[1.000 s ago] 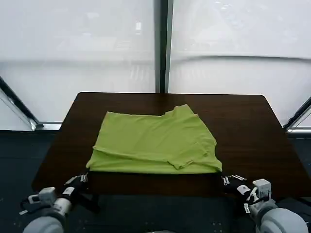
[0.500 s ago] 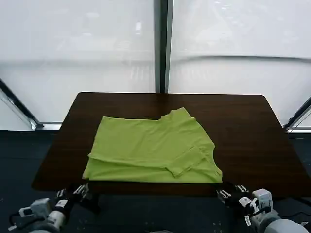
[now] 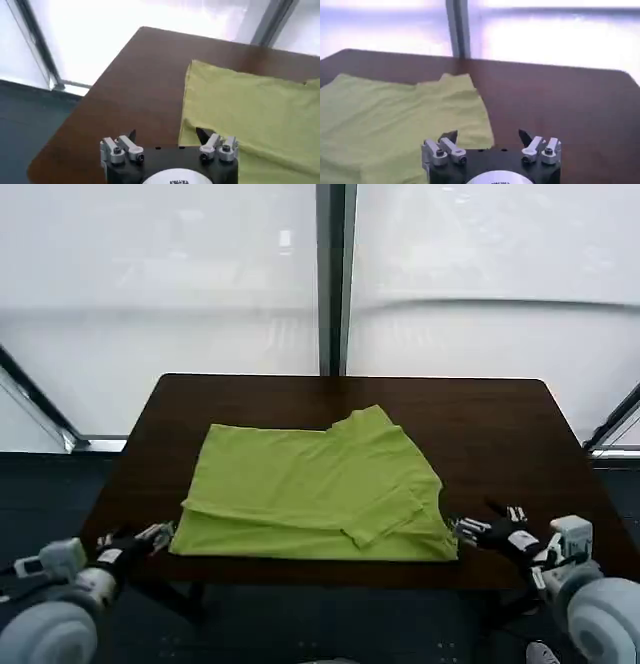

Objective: Fold and organize the clothes.

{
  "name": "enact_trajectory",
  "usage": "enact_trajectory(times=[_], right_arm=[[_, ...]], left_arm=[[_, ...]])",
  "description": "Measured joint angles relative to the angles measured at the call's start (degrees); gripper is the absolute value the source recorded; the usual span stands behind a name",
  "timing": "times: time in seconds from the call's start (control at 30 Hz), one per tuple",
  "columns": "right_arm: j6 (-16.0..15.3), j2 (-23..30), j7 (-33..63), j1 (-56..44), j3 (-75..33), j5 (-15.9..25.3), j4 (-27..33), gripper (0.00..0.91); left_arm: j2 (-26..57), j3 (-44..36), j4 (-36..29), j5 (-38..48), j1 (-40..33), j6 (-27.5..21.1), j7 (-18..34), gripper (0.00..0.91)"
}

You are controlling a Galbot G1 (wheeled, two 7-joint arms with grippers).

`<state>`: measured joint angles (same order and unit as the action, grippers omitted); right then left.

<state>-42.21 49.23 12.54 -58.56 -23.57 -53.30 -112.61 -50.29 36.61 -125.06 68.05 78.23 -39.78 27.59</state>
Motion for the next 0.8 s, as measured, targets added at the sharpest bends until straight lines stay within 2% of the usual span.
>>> enact_trajectory(times=[0.2,0.43,0.6,0.8], right_arm=[[0.0,3.1,0.4,9.2,7.2,0.3,9.6,0.878],[0.0,7.2,-2.5,16.0,12.7,4.2,19.1,0.878],[0.0,9.7,-2.7,18.7,15.4,6.3,22.8,0.878],[0.0,11.7,-2.8,20.0,17.8,7.8,24.5,0.878]], left_arm=[[0.8,-7.1,8.9,3.0,-11.8,-2.4,0.2,0.878],[0.4,-14.4,20.7,2.6,-22.5,-2.5,-1.7,0.878],[0.0,-17.1,27.0,1.1,-27.2,-2.4,-4.0,0.878],[-1.1,-18.5,32.1,-1.0,-30.3,-2.4,-6.2,0.878]])
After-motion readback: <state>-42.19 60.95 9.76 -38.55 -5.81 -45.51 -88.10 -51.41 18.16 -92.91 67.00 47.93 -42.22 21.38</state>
